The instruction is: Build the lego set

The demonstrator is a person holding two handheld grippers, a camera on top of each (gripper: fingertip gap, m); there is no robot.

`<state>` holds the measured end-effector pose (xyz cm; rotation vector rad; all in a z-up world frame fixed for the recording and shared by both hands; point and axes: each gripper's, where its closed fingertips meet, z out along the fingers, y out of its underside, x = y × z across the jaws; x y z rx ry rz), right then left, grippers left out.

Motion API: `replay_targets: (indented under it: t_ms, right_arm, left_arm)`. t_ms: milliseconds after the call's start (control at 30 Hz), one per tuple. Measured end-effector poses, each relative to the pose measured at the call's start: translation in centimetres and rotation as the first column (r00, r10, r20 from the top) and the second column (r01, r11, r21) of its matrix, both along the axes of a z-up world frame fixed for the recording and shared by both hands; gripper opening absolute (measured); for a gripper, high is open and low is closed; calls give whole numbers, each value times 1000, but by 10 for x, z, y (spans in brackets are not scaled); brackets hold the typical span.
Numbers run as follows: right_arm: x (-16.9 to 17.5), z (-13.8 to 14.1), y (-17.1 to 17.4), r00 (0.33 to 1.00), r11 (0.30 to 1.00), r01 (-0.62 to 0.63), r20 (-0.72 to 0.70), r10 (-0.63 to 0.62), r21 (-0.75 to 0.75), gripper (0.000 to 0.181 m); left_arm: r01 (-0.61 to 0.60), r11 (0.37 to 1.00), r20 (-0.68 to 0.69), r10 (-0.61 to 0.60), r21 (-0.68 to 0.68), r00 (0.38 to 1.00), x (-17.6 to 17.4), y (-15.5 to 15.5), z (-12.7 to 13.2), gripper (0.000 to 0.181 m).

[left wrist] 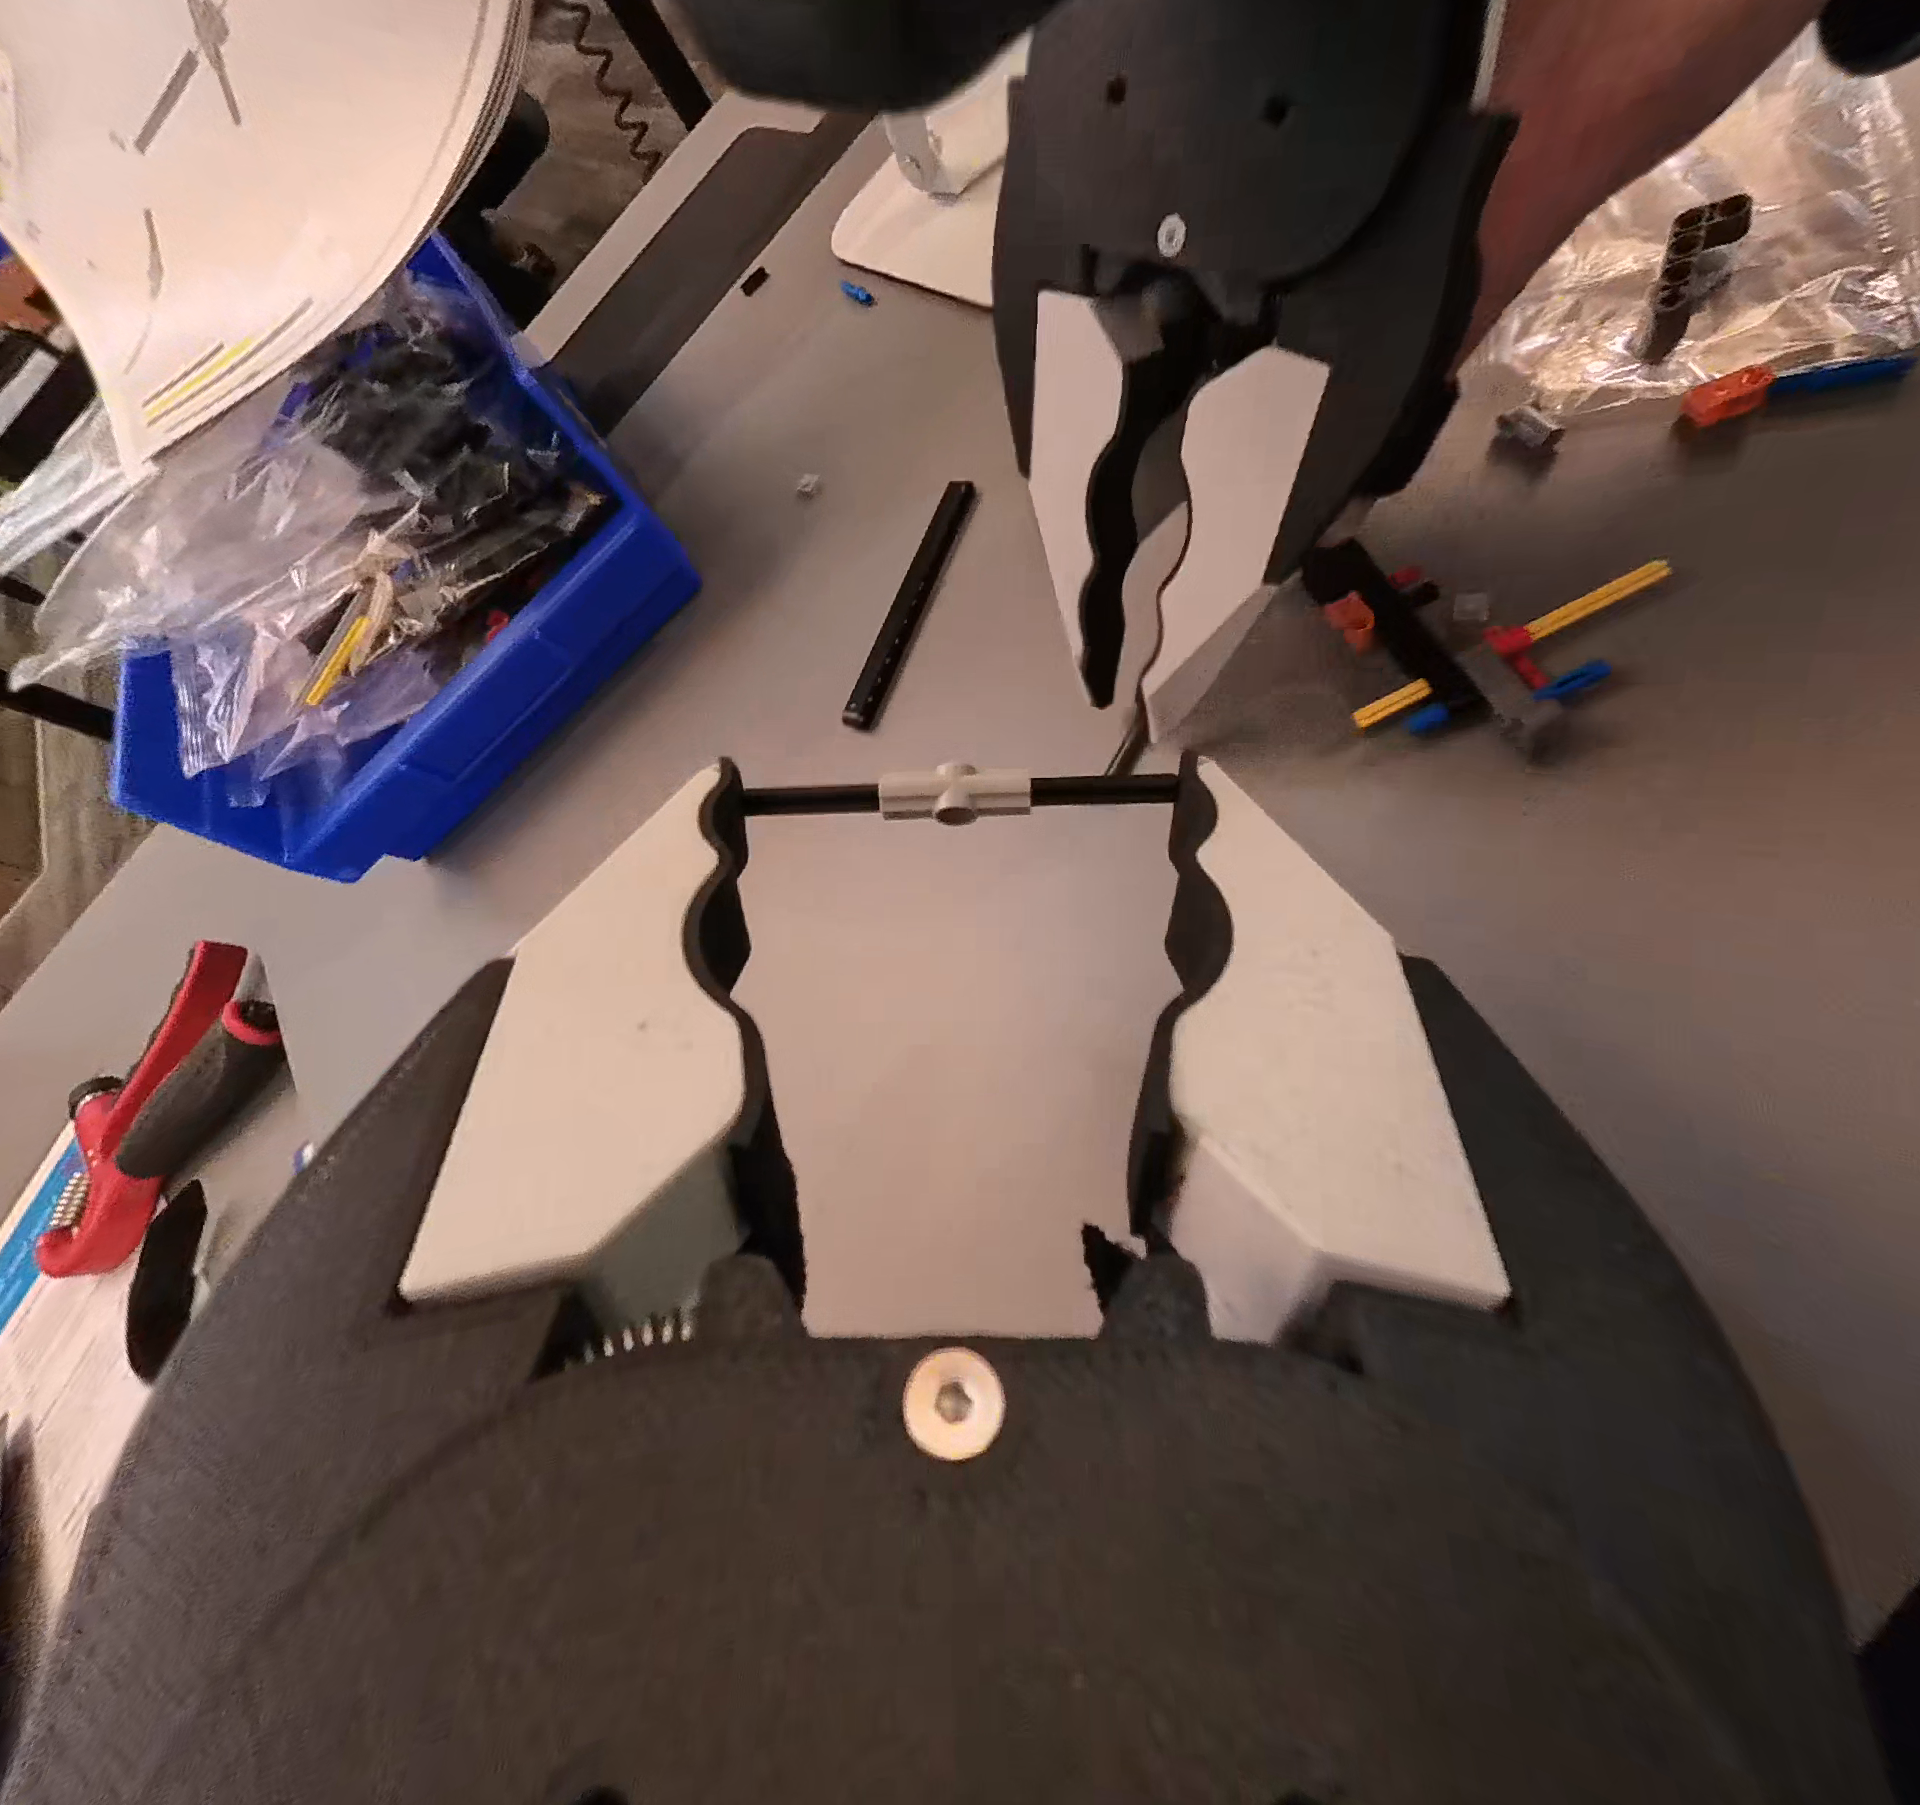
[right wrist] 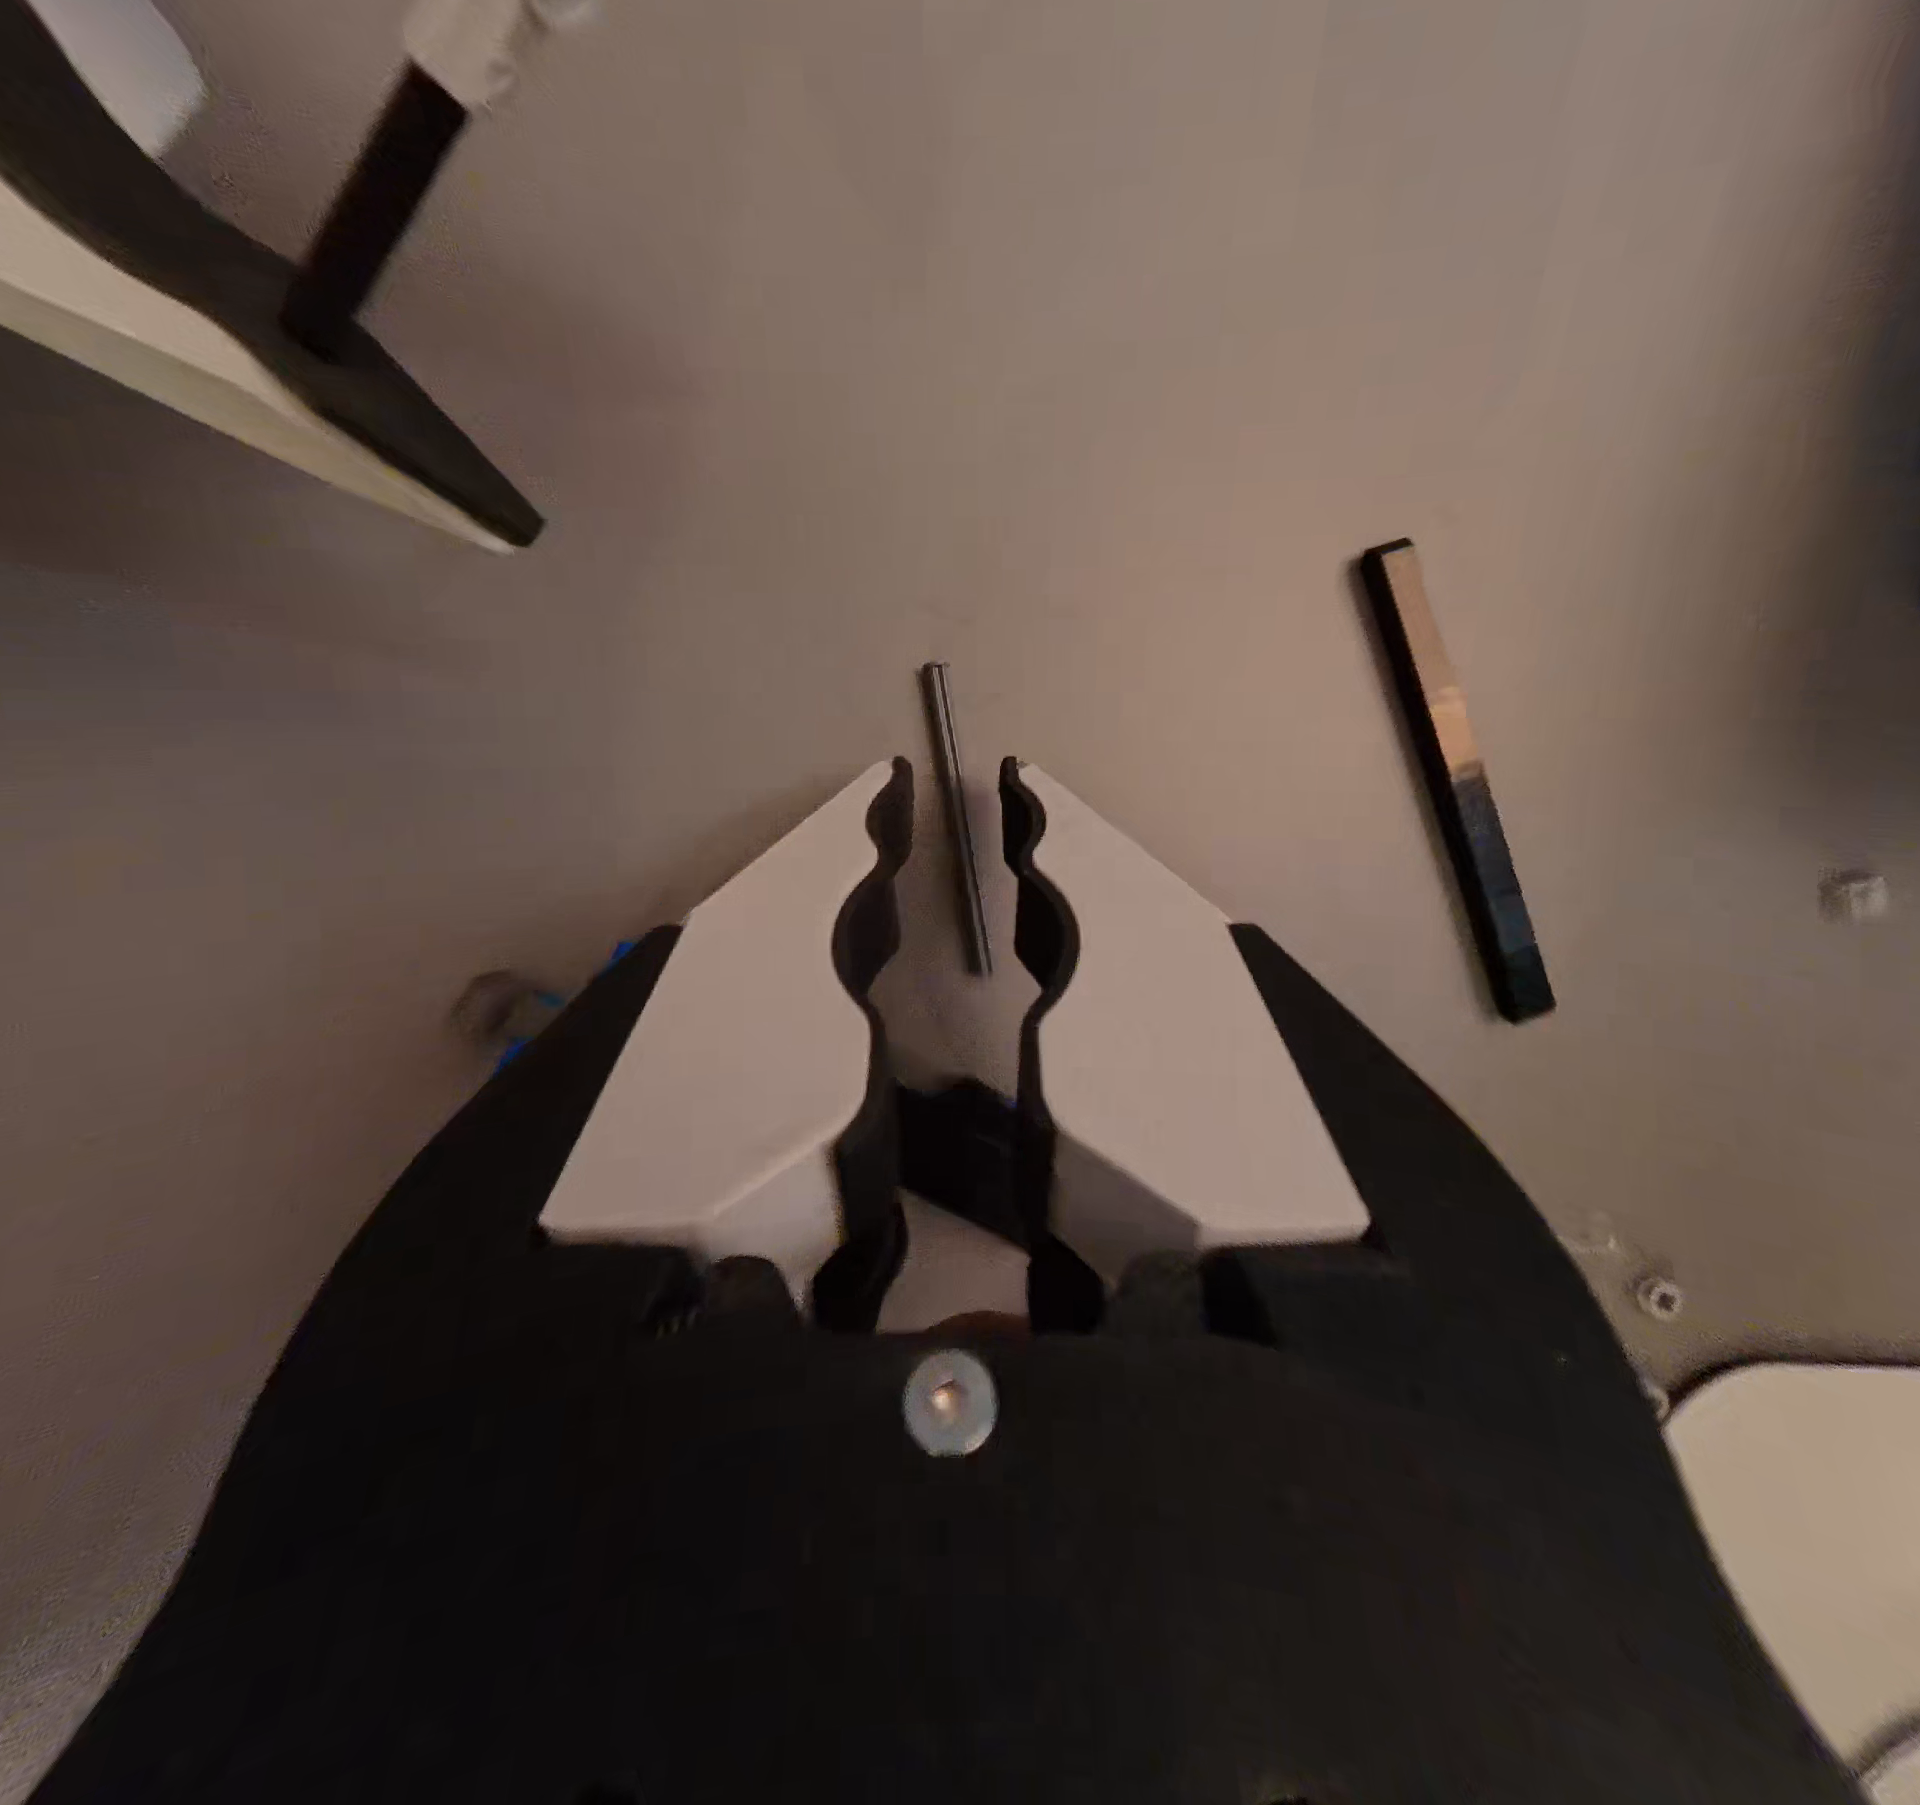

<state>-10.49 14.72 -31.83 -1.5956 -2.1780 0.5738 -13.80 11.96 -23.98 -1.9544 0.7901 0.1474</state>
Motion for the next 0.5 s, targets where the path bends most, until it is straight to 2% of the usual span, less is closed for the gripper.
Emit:
replay_targets:
  t_ms: [167,367,500]
  right_arm:
    - [-6,-9,-3,999,1000,-13,34,14,-22,2]
    - [-4,-7,-2,999,997,15,35,-12,-82,1]
    - [-2,4,-7,999,983,44,-11,-47,-178,1]
  left_arm:
    - [-4,1000,21,4,4,1000,-7,-1,0,80]
    - [0,1000,54,-1,7,999,-9,0,0,80]
    - [6,1000,82,-7,5,997,-7,1,-2,80]
